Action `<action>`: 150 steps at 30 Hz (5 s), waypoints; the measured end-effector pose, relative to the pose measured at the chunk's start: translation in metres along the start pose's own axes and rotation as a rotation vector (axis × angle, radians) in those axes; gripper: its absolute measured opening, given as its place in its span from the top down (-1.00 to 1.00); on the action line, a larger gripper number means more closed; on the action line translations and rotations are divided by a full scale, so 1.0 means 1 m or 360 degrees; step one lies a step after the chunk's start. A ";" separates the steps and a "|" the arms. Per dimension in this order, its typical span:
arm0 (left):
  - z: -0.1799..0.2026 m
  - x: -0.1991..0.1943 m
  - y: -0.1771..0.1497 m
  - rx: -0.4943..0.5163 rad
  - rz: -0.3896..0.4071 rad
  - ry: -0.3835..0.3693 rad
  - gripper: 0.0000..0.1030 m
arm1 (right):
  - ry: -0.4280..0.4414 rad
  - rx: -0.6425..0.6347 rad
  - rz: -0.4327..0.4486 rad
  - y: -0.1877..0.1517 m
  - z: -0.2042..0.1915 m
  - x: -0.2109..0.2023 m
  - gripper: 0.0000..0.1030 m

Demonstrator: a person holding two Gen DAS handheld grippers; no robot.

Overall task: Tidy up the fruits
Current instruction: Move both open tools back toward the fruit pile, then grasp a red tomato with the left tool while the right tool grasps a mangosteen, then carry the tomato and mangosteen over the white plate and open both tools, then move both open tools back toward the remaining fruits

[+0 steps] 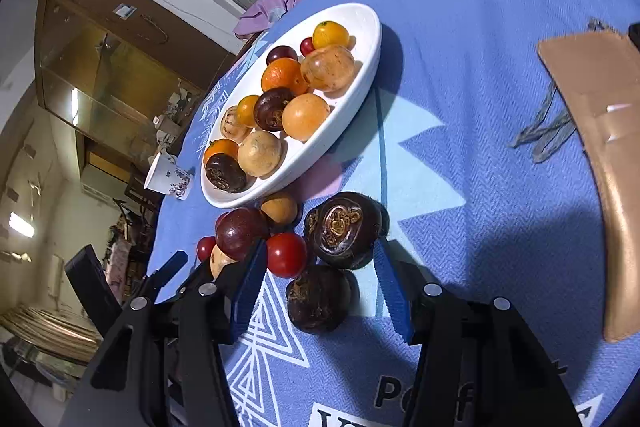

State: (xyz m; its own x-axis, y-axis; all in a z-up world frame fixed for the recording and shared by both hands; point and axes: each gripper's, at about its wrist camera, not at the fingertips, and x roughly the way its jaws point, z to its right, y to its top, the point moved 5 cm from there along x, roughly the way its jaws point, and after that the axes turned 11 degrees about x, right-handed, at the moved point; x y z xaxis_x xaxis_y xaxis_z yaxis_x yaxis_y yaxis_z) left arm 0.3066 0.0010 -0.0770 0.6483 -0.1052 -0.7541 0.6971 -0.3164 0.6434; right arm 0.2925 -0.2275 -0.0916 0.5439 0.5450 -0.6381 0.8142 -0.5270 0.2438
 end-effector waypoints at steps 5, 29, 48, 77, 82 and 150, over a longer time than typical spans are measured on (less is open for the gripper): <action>-0.001 0.008 -0.001 0.0003 -0.0065 -0.0016 -0.80 | 0.0081 0.0120 0.0007 0.008 0.001 0.008 -0.09; 0.006 0.010 -0.001 0.0009 -0.0059 -0.0098 -0.48 | -0.0617 -0.0604 0.0267 0.013 -0.038 0.032 0.07; 0.005 0.008 0.005 -0.0027 0.0014 -0.0202 0.43 | -0.0789 -0.0715 0.0411 0.005 -0.025 0.020 0.08; -0.005 0.005 0.160 -0.0074 0.0324 -0.0128 0.44 | -0.0390 -0.0621 0.0674 0.098 -0.123 -0.015 0.09; -0.011 0.050 0.174 -0.0131 0.0244 -0.0179 0.44 | -0.0445 -0.0600 0.0551 0.117 -0.109 0.033 0.09; 0.026 -0.037 0.009 0.0090 0.0252 0.0133 -0.86 | -0.0468 -0.0653 0.0593 -0.024 -0.057 -0.042 -0.44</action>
State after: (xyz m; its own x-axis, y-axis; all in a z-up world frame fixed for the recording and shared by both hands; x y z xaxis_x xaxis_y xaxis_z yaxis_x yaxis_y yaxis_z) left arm 0.2805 -0.0227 -0.0466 0.7732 -0.0800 -0.6291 0.5677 -0.3548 0.7429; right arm 0.2619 -0.2004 -0.0290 0.7750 0.1399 -0.6162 0.6241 -0.3219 0.7119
